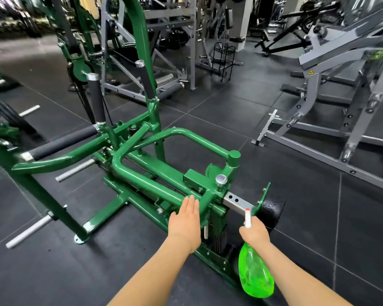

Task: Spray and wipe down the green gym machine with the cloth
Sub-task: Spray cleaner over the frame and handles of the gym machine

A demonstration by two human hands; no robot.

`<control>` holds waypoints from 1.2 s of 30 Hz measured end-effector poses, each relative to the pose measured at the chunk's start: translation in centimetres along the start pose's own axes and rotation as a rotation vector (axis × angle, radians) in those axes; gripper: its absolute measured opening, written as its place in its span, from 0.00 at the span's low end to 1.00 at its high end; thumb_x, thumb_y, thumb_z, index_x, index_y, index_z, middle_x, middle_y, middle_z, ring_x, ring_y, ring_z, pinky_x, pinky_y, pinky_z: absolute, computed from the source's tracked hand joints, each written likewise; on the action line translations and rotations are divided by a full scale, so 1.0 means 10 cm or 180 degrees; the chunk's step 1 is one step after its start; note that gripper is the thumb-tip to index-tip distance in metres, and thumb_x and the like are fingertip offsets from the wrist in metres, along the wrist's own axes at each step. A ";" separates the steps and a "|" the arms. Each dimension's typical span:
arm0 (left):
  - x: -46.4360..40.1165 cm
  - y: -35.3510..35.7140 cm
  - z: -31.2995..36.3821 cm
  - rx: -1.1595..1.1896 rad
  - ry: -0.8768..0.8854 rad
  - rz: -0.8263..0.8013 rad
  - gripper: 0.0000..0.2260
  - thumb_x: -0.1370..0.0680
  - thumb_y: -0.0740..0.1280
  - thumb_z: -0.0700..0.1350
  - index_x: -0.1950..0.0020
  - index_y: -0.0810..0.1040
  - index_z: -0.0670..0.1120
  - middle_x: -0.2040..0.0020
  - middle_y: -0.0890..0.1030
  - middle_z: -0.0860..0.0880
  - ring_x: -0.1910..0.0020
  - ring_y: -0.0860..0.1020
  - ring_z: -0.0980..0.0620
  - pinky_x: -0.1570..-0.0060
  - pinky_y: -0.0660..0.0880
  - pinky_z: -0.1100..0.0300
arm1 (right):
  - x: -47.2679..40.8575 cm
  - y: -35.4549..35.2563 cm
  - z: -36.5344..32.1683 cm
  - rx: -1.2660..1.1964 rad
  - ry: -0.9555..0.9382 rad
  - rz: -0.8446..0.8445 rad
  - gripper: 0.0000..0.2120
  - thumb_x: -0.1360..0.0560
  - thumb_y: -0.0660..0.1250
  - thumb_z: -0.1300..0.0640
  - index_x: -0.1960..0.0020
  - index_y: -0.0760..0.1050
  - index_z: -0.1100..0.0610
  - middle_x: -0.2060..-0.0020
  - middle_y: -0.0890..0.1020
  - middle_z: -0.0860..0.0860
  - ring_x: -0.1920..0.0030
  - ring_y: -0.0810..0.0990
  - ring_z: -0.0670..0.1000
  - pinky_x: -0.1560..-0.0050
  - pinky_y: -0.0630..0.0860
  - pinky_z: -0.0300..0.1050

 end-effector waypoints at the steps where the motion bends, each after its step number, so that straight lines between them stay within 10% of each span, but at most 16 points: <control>1: 0.00 0.00 -0.01 -0.0009 0.0013 -0.0013 0.40 0.25 0.60 0.38 0.22 0.35 0.42 0.22 0.35 0.46 0.22 0.38 0.49 0.25 0.55 0.47 | 0.01 0.00 0.03 0.0065 0.0086 0.0019 0.16 0.25 0.61 0.62 0.38 0.70 0.62 0.44 0.78 0.59 0.41 0.77 0.59 0.48 0.71 0.45; 6: -0.01 0.02 0.00 -0.0013 0.0001 -0.0141 0.42 0.26 0.61 0.39 0.22 0.34 0.43 0.22 0.34 0.47 0.23 0.37 0.49 0.27 0.59 0.45 | 0.06 0.04 0.13 0.0106 0.0403 -0.0161 0.20 0.24 0.59 0.61 0.33 0.69 0.63 0.41 0.78 0.59 0.39 0.76 0.59 0.45 0.72 0.45; 14: 0.01 0.00 -0.03 0.0157 0.0006 -0.0288 0.42 0.26 0.61 0.40 0.22 0.34 0.45 0.23 0.32 0.51 0.23 0.35 0.52 0.31 0.64 0.47 | 0.11 0.04 -0.60 0.0060 -0.0584 -0.0503 0.03 0.26 0.62 0.63 0.54 0.73 0.59 0.56 0.78 0.55 0.52 0.78 0.57 0.53 0.72 0.45; 21: 0.01 -0.04 -0.02 0.0383 -0.0015 -0.0561 0.41 0.27 0.58 0.38 0.22 0.34 0.45 0.23 0.31 0.52 0.24 0.34 0.54 0.30 0.63 0.46 | 0.02 0.03 -1.26 0.0526 -0.1065 -0.0716 0.11 0.24 0.59 0.62 0.65 0.64 0.56 0.65 0.72 0.51 0.65 0.70 0.51 0.70 0.63 0.42; 36: -0.08 0.06 -0.06 0.0704 0.0204 -0.0631 0.40 0.25 0.58 0.39 0.22 0.34 0.46 0.24 0.31 0.54 0.24 0.32 0.54 0.28 0.60 0.46 | 0.06 0.02 -0.97 0.0560 -0.0751 -0.0674 0.03 0.25 0.60 0.62 0.56 0.66 0.57 0.58 0.73 0.53 0.58 0.70 0.54 0.65 0.64 0.44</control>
Point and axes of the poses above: each hand's wrist, its own x-axis away from the middle knuckle, its own y-axis out of the palm, z = x × y, the point moved 8 cm from there along -x, towards the middle knuckle
